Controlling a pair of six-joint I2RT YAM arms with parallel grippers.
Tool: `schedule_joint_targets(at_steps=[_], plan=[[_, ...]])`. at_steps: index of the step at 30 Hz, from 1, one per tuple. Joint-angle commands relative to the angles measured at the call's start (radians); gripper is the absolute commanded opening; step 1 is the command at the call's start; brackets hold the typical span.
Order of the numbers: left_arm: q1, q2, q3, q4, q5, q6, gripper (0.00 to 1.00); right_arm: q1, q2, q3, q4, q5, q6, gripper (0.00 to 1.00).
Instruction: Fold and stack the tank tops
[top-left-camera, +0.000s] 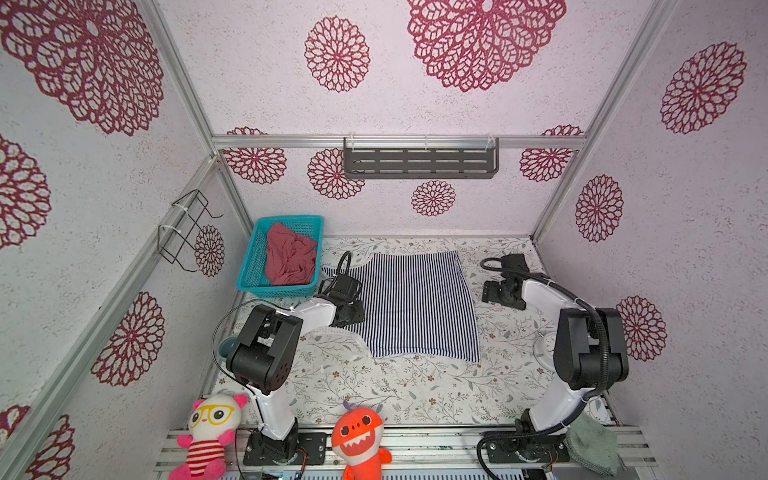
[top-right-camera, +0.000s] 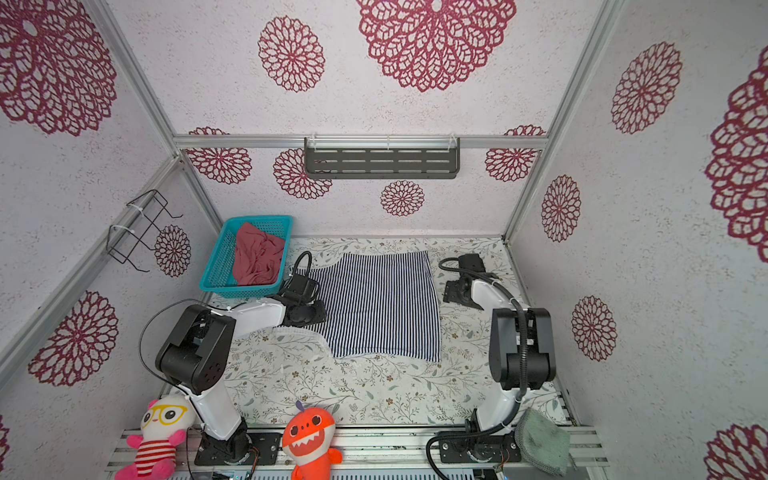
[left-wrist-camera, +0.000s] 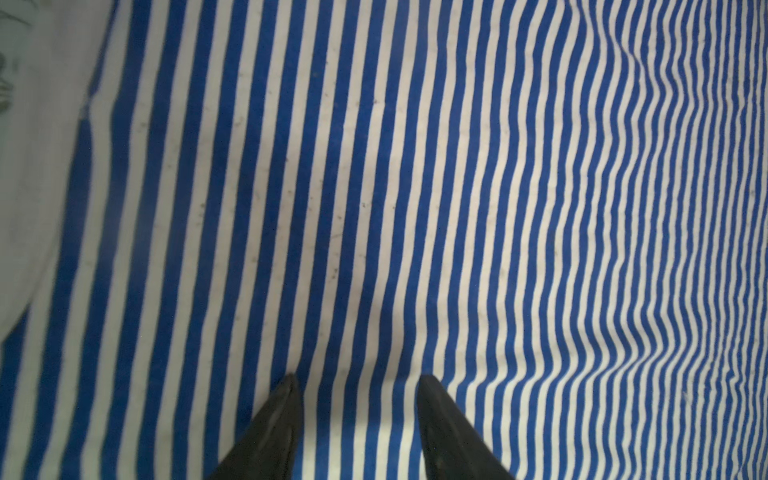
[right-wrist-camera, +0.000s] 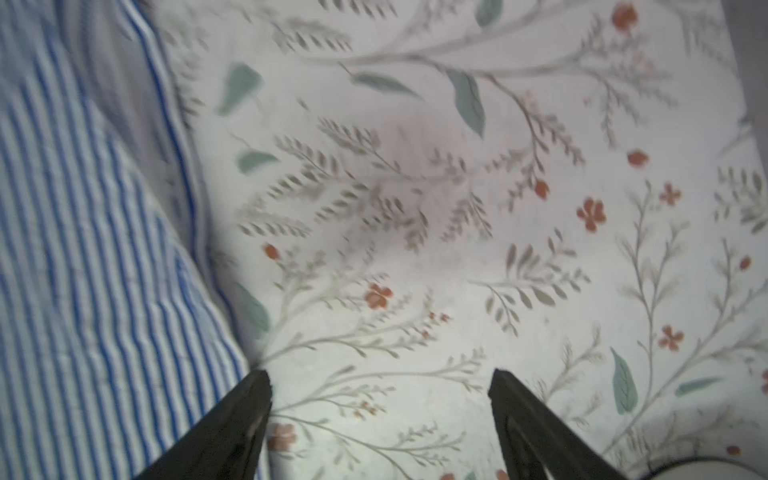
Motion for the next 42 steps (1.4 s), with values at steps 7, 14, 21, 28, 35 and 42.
schedule_joint_targets(at_steps=[7,14,21,28,35,42], plan=[[0.015,0.029,-0.047,-0.155,-0.031,-0.013,0.50,0.094,0.368,0.434,0.046,-0.007,-0.033,0.88],[0.024,0.011,-0.051,-0.176,-0.044,0.000,0.50,0.078,0.594,0.703,-0.063,0.028,-0.020,0.88],[0.039,0.019,-0.053,-0.173,-0.041,0.004,0.49,-0.008,0.616,0.731,-0.065,0.005,-0.004,0.87],[0.035,-0.038,-0.013,-0.217,-0.055,0.009,0.52,-0.027,0.511,0.692,-0.108,0.001,-0.061,0.88],[-0.018,-0.308,-0.009,-0.407,-0.125,-0.055,0.74,0.010,0.018,0.230,-0.159,0.015,-0.033,0.89],[-0.146,-0.655,-0.233,-0.424,0.018,-0.387,0.74,0.169,-0.407,-0.153,-0.400,0.074,0.077,0.75]])
